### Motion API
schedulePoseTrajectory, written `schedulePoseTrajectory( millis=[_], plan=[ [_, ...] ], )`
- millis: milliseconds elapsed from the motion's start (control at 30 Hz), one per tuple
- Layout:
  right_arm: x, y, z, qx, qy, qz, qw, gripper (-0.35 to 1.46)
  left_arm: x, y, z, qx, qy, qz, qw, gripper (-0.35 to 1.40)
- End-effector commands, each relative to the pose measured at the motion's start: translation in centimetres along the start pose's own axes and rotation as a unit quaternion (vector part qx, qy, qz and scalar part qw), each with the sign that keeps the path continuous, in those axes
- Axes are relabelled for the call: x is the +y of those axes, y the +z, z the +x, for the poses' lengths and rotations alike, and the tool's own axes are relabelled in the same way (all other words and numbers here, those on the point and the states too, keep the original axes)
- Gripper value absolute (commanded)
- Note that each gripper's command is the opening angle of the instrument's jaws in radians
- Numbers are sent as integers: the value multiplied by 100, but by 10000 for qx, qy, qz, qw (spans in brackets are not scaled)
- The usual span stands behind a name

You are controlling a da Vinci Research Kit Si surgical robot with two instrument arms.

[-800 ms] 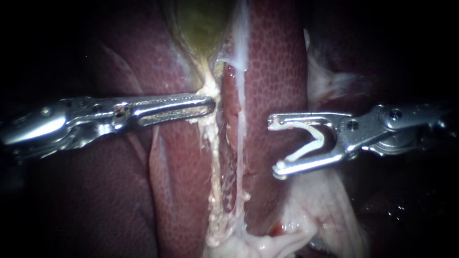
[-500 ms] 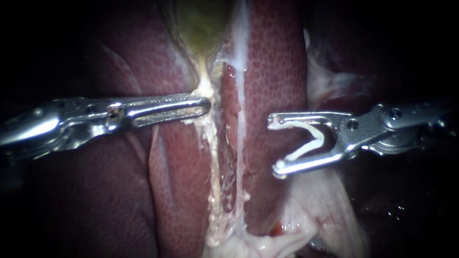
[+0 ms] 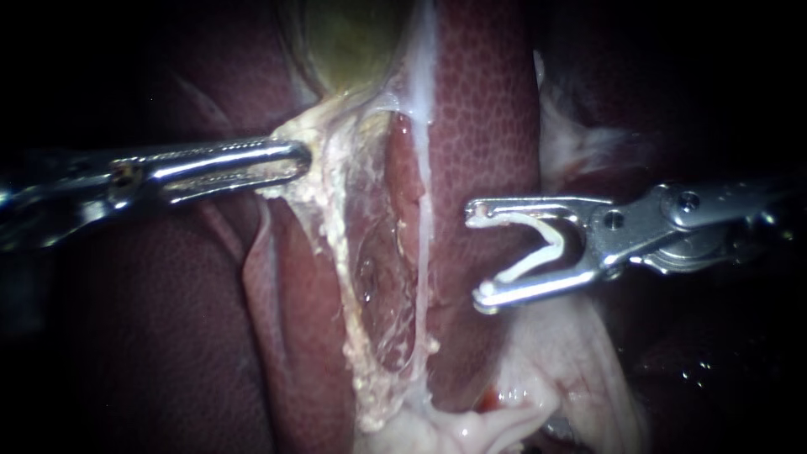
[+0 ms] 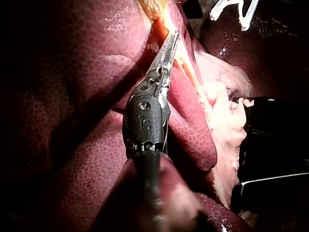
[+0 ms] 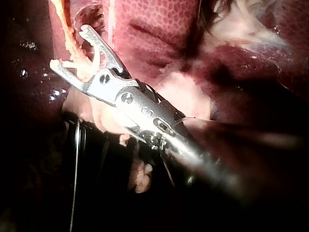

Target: Clipping first clip left tube

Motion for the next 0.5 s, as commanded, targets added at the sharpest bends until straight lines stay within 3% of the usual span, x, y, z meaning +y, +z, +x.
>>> schedulePoseTrajectory(
  millis=[33,167,500],
  plan=[
    [1,4,-3,-5,-6,3,10000,60,0,0,0,-3,2,-1,10000,-35],
    [3,20,-15,0,-41,67,10000,60,0,1,1,-4,5,-3,10000,-35],
    [14,85,-71,-25,35,209,9998,60,0,1,2,-5,9,-7,10000,-35]
  ],
)
